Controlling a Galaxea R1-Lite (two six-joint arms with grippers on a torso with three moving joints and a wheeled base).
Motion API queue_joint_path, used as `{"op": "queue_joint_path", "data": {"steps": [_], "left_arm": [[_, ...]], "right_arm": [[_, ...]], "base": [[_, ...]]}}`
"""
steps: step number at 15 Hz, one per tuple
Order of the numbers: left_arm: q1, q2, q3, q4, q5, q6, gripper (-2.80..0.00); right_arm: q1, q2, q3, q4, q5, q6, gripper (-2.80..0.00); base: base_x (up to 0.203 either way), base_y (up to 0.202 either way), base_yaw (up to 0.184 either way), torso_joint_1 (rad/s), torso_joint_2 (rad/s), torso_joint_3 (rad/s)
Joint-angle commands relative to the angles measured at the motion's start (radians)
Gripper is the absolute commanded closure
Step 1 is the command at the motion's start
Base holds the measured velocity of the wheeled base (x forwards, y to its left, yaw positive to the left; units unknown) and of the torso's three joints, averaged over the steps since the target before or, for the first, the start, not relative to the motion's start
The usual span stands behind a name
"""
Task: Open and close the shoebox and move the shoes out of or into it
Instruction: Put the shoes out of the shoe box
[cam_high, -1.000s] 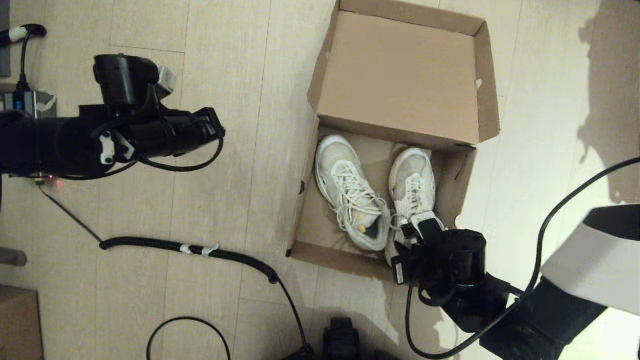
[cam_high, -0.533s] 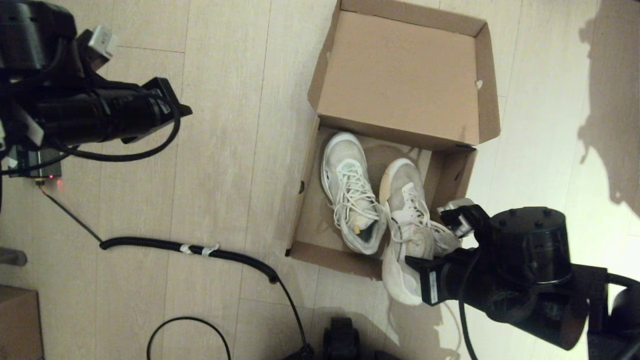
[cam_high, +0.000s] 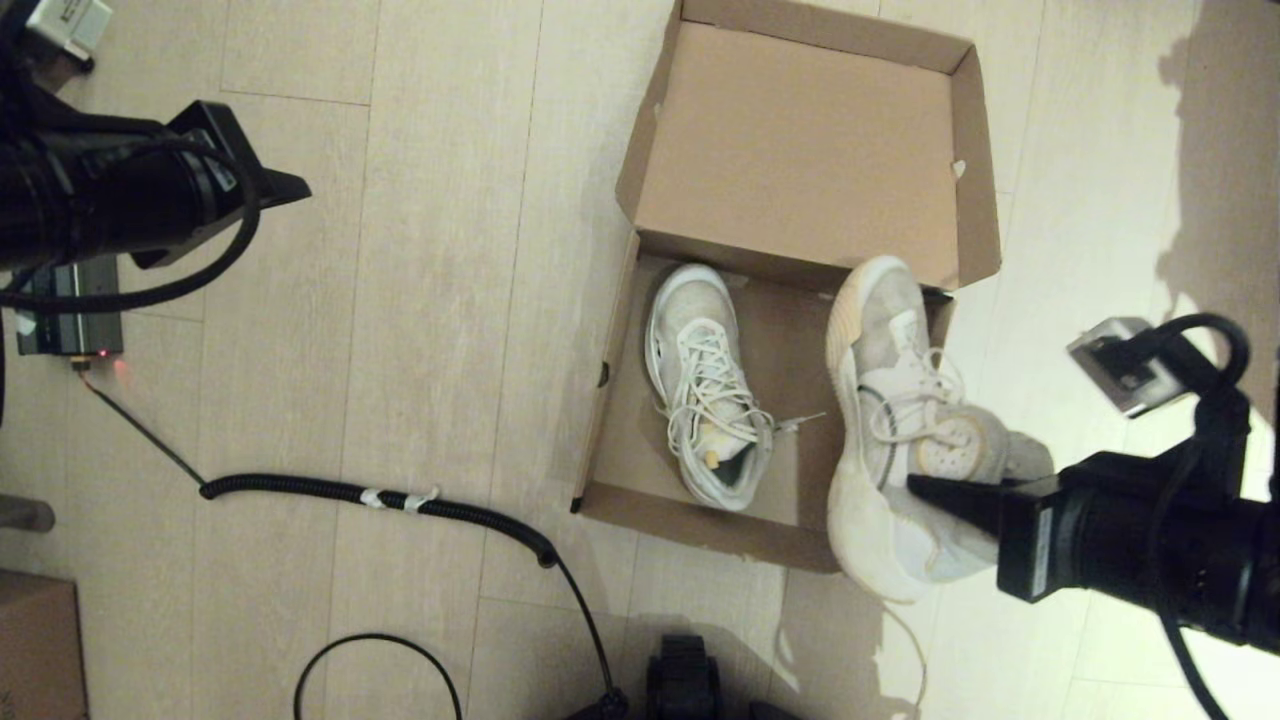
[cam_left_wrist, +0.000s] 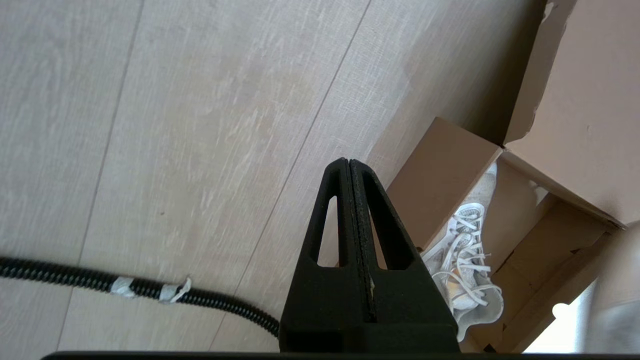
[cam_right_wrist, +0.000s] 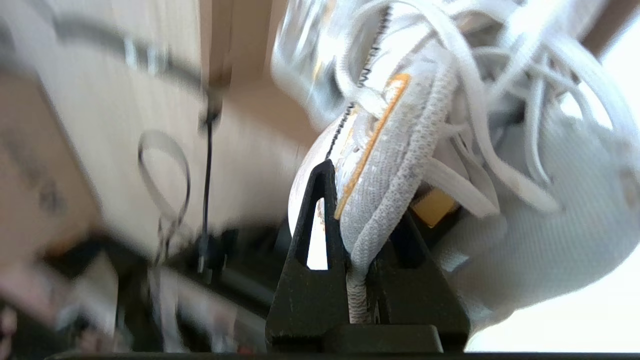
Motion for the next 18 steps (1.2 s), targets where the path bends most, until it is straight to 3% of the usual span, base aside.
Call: {"op": "queue_joint_path", "data": {"steps": [1, 4, 6, 10, 13, 18], "left_arm": [[0.008, -0.012, 0.013, -0.002, -0.001, -0.002, 0.0], [0.008, -0.013, 0.035, -0.003, -0.005, -0.006, 0.0], [0.009, -0.019, 0.05, -0.006, -0.007, -0.006, 0.0], [0.04, -0.036, 0.085, -0.011, -0.023, -0.007, 0.0], [0.082, -0.046, 0.127, -0.014, -0.072, -0.009, 0.0], [0.092, -0.008, 0.212, -0.109, -0.078, -0.009, 0.0]], "right_arm": [[-0.051, -0.111, -0.053, 0.033, -0.002, -0.009, 0.0], [-0.141, -0.208, -0.207, 0.189, -0.001, -0.045, 0.0], [-0.248, -0.229, -0.28, 0.271, -0.003, -0.086, 0.0], [-0.531, -0.195, -0.263, 0.315, -0.005, -0.306, 0.0], [-0.596, -0.027, -0.234, 0.239, -0.002, -0.338, 0.0], [-0.733, 0.341, -0.267, -0.077, 0.013, -0.39, 0.0]], "base": [[0.0, 0.0, 0.0, 0.0, 0.0, 0.0], [0.0, 0.0, 0.0, 0.0, 0.0, 0.0], [0.0, 0.0, 0.0, 0.0, 0.0, 0.0], [0.0, 0.0, 0.0, 0.0, 0.0, 0.0], [0.0, 0.0, 0.0, 0.0, 0.0, 0.0], [0.0, 0.0, 0.0, 0.0, 0.0, 0.0]]}}
